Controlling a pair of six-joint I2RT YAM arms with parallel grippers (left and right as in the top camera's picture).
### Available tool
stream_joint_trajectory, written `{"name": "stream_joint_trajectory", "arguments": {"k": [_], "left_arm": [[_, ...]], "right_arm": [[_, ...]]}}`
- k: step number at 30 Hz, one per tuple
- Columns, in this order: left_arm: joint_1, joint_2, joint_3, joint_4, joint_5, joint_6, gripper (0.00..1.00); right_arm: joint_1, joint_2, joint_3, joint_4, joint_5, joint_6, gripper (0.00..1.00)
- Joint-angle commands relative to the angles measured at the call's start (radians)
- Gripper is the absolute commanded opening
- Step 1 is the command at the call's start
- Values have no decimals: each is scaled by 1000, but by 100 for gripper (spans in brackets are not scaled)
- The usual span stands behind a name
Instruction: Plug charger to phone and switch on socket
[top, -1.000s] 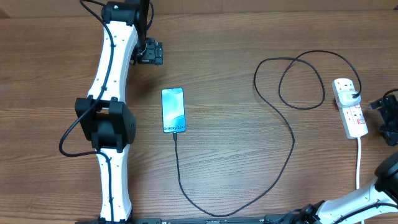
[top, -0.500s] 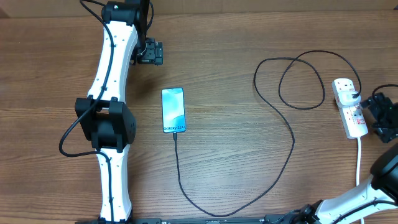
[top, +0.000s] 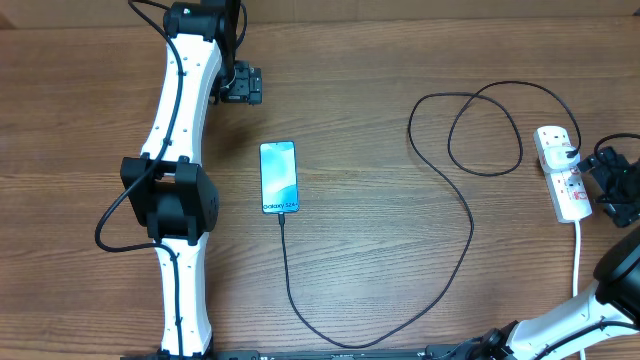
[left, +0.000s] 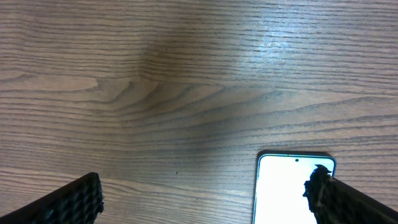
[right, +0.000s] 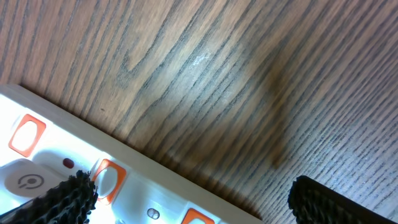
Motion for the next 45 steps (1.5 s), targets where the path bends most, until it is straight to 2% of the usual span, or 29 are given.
{"name": "stream_joint_trajectory", "arguments": {"k": [1, 11, 14, 18, 21, 38, 45], "left_arm": [[-2, -13, 10, 1, -13, -18, 100], [-2, -13, 10, 1, -13, -18, 100], [-2, -13, 10, 1, -13, -18, 100], [-2, -13, 10, 1, -13, -18, 100], [-2, -13, 10, 1, -13, -18, 100], [-2, -13, 10, 1, -13, -18, 100], [-2, -13, 10, 1, -13, -18, 100]], "right_arm": [[5, -24, 6, -1, 14, -5, 100], [6, -9, 6, -7, 13, -2, 100], [6, -9, 6, -17, 16, -2, 97], [5, -9, 6, -5, 70, 2, 98], [6, -9, 6, 11, 45, 1, 100], [6, -6, 2, -4, 39, -3, 100], [8, -6, -43, 41, 39, -3, 100]]}}
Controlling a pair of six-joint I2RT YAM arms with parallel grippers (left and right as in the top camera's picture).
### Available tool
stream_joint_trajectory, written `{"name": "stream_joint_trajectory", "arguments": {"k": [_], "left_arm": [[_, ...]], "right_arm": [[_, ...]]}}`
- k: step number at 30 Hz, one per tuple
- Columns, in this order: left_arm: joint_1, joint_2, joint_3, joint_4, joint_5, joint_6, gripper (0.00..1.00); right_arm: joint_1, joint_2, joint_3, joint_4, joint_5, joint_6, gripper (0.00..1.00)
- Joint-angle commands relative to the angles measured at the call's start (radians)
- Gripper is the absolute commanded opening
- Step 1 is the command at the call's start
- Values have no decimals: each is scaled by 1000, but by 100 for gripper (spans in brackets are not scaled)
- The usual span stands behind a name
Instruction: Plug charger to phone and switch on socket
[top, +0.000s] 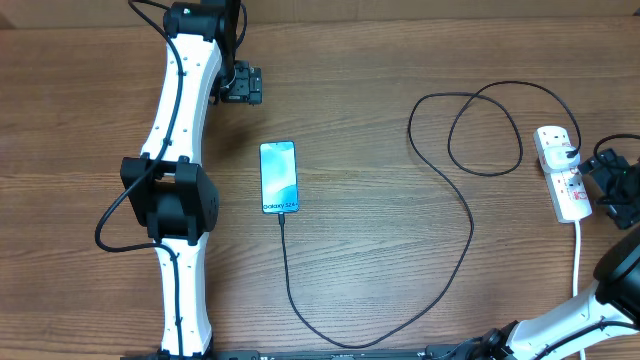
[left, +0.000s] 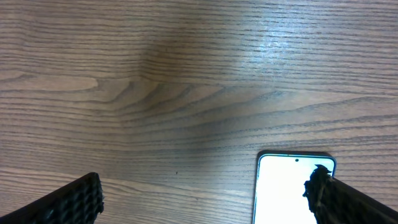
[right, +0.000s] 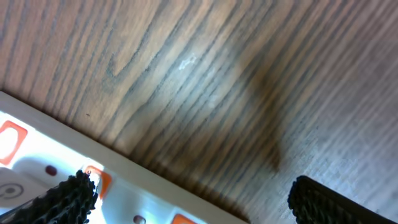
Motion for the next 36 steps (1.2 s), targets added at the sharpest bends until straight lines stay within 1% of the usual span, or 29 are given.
{"name": "stream_joint_trajectory", "arguments": {"k": [1, 7, 21, 36], "left_arm": [[-2, -13, 10, 1, -13, -18, 100], [-2, -13, 10, 1, -13, -18, 100], [-2, -13, 10, 1, -13, -18, 100], [-2, -13, 10, 1, -13, -18, 100]], "right_arm": [[7, -7, -31, 26, 1, -3, 100], [7, -7, -37, 35, -60, -3, 100], [7, -7, -56, 34, -58, -3, 100], [7, -7, -56, -3, -59, -3, 100]]}}
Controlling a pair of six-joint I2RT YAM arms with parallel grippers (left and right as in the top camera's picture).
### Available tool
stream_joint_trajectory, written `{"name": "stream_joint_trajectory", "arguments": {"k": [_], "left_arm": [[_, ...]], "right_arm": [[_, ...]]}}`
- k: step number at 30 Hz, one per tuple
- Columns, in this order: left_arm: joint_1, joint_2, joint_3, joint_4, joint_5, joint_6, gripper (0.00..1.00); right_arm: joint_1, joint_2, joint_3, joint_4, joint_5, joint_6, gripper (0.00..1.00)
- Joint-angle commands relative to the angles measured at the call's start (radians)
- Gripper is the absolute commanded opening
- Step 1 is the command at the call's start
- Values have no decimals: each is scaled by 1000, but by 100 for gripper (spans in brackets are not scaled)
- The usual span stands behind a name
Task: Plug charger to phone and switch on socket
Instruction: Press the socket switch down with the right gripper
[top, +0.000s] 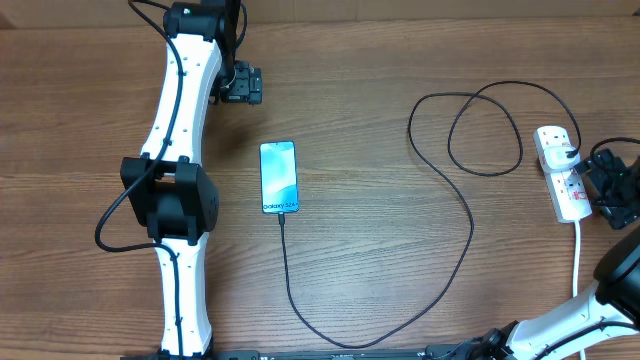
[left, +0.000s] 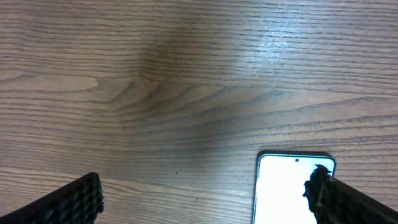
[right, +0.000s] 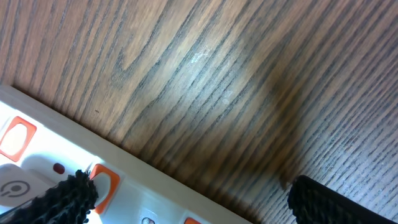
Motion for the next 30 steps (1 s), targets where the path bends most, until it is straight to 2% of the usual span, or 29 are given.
{"name": "stream_joint_trajectory", "arguments": {"k": [1, 14, 30], "left_arm": [[-2, -13, 10, 1, -13, -18, 100], [-2, -13, 10, 1, -13, -18, 100], [-2, -13, 10, 1, -13, -18, 100]], "right_arm": [[8, -7, -26, -30, -9, -16, 100], [18, -7, -26, -45, -2, -104, 97], [42, -7, -26, -70, 52, -117, 97]]}}
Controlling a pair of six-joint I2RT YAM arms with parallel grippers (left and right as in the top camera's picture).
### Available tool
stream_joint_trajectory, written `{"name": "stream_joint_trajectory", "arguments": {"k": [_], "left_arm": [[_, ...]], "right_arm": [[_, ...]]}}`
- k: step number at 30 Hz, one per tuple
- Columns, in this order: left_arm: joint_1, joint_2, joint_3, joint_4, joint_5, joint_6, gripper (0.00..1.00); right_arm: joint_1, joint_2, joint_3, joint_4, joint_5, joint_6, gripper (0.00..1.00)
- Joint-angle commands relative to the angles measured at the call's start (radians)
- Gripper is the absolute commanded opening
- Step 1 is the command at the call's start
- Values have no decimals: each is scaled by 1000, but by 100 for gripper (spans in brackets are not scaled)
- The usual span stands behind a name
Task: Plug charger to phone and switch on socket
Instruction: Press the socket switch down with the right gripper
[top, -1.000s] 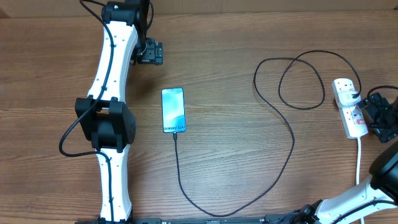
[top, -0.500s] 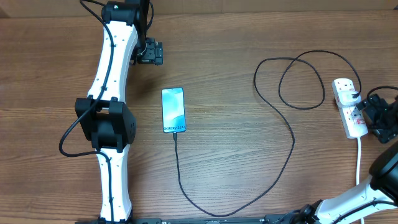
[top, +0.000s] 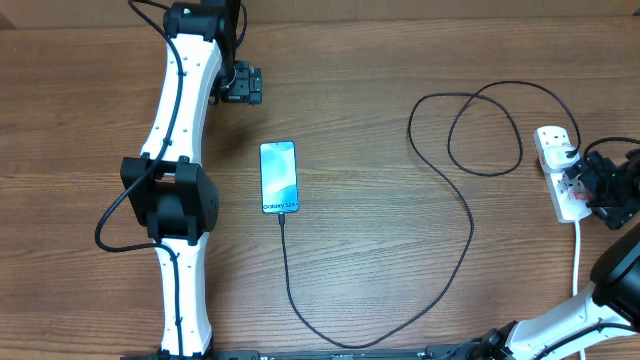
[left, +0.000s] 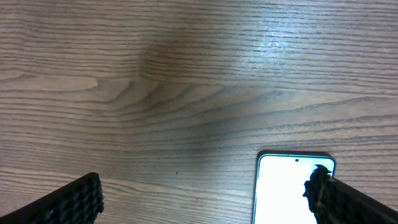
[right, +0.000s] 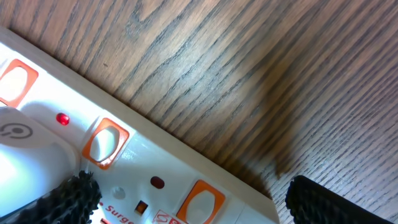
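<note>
The phone (top: 279, 177) lies lit, face up, mid-table, with the black charger cable (top: 470, 225) in its bottom end. The cable loops right to the white charger plug (right: 18, 149) on the white power strip (top: 560, 175). My right gripper (top: 598, 186) is open at the strip's right edge. In the right wrist view the gripper (right: 189, 194) hangs over the strip's orange switches (right: 102, 144). A red lamp (right: 62, 118) glows by the plug. My left gripper (top: 243, 85) is open beyond the phone, whose top edge (left: 295, 186) shows by one finger.
The strip's white lead (top: 577, 260) runs toward the table's front edge. The cable makes a wide loop (top: 485, 130) left of the strip. The left arm (top: 175, 200) stretches along the table's left side over bare wood (top: 380, 80).
My right gripper has shifted a little left, further over the power strip, so more of its switches and lamps show in the wrist view. Left arm, phone and cable have not moved.
The phone lay lit with the cable in it throughout, and the left gripper stayed open beyond it. My right gripper, open, was at the strip's right edge, then slightly further off it, then back closer, and now stands over the switches.
</note>
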Motion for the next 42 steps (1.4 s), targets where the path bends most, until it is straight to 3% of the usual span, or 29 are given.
{"name": "stream_joint_trajectory", "arguments": {"k": [1, 12, 20, 25, 28, 30, 42], "left_arm": [[-2, -13, 10, 1, -13, -18, 100], [-2, -13, 10, 1, -13, -18, 100], [-2, -13, 10, 1, -13, -18, 100], [-2, -13, 10, 1, -13, -18, 100], [-2, -13, 10, 1, -13, -18, 100], [-2, -13, 10, 1, -13, -18, 100], [-2, -13, 10, 1, -13, -18, 100]], "right_arm": [[16, 10, -24, -6, 43, -23, 96], [9, -117, 77, -78, 109, 7, 91], [24, -149, 72, -97, -100, 3, 89], [63, -149, 72, -143, -104, 3, 89], [81, -149, 72, -156, -99, 3, 89], [88, -149, 72, -160, -101, 4, 100], [93, -149, 72, -156, -100, 3, 100]]}}
